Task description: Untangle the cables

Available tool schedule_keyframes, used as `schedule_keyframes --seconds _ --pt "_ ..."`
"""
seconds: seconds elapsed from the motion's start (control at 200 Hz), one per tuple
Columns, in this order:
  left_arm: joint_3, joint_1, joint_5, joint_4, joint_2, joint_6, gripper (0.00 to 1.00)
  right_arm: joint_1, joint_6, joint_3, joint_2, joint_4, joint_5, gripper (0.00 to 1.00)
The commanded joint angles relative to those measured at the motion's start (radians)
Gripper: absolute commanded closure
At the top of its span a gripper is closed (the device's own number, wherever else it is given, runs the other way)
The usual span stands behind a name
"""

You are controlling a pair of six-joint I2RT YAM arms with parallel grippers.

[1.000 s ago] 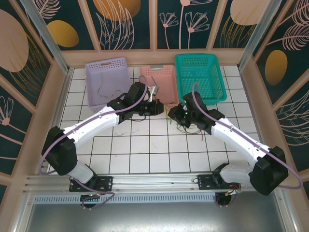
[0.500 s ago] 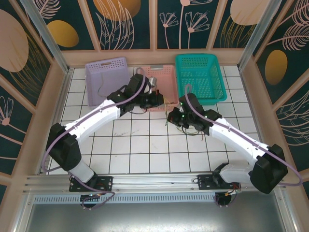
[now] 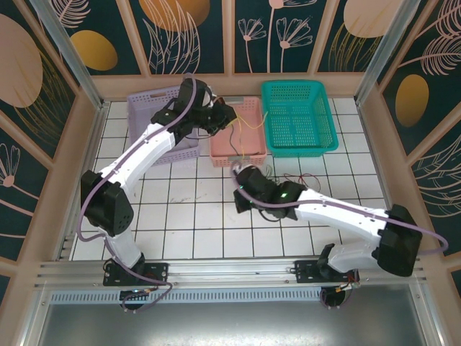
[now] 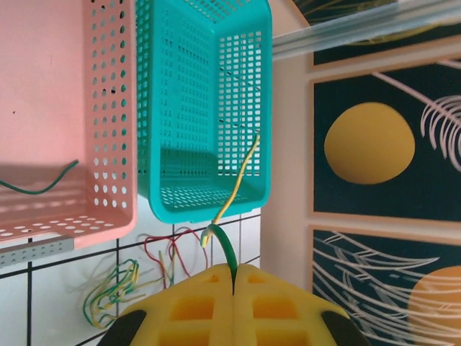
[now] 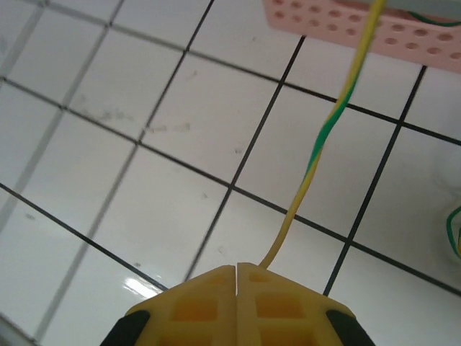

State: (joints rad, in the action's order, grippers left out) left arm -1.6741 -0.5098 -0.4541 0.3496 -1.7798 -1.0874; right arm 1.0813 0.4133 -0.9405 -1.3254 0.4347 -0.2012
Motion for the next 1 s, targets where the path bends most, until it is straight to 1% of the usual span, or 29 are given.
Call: schedule_keyframes --seconds 0.0,0.09,0.21,0.295,0.355,0.455,0.581,0.651,0.691,0.741,0.796,0.911,0.966,0.996 --pt "-0.053 0.057 -0.021 -0.117 -0.008 -0.109 1.0 0.105 -0.107 -0.033 -0.092 0.112 -0.123 1.0" --pt "-0.069 0.08 -0.027 -0.15 -0.011 -0.142 1.0 0.18 -0.137 -0.052 -0.164 0.126 -0.167 1.0" --pt "-0.101 0.094 -0.044 -0.167 -0.02 -0.141 1.0 0.248 -0.162 -0.082 -0.247 0.134 -0.2 1.0" --pt "-0.105 0.094 -0.064 -0.175 -0.02 -0.126 1.0 0.262 -0.151 -0.094 -0.26 0.127 -0.217 1.0" --pt "-0.079 0.094 -0.099 -0.22 -0.011 -0.117 1.0 0.258 -0.135 -0.103 -0.241 0.119 -0.225 1.0" --pt "-0.039 0.095 -0.166 -0.257 0.004 -0.081 1.0 0.222 -0.112 -0.122 -0.182 0.106 -0.19 1.0" --pt "-0.002 0.095 -0.198 -0.179 0.026 0.006 1.0 0.142 -0.077 -0.119 -0.078 0.07 -0.102 1.0" --pt "0.017 0.096 -0.154 -0.114 0.056 0.048 1.0 0.087 -0.059 -0.103 -0.027 0.049 -0.052 1.0" --pt "0.017 0.096 -0.111 -0.06 0.06 0.073 1.0 0.057 -0.053 -0.092 -0.002 0.037 -0.027 1.0" --pt "0.021 0.096 -0.054 -0.002 0.11 0.09 1.0 0.02 -0.054 -0.077 0.032 0.018 0.005 1.0" --pt "0.045 0.096 0.01 0.028 0.154 0.085 0.87 -0.014 -0.057 -0.068 0.089 -0.01 0.048 1.0" --pt "0.119 0.096 0.075 0.001 0.246 0.041 0.56 -0.106 -0.059 -0.057 0.191 -0.061 0.14 1.0" --pt "0.15 0.096 0.091 -0.022 0.28 0.009 0.47 -0.164 -0.055 -0.052 0.23 -0.082 0.181 1.0" --pt "0.168 0.096 0.101 -0.034 0.299 -0.014 0.42 -0.198 -0.054 -0.051 0.246 -0.095 0.232 1.0"
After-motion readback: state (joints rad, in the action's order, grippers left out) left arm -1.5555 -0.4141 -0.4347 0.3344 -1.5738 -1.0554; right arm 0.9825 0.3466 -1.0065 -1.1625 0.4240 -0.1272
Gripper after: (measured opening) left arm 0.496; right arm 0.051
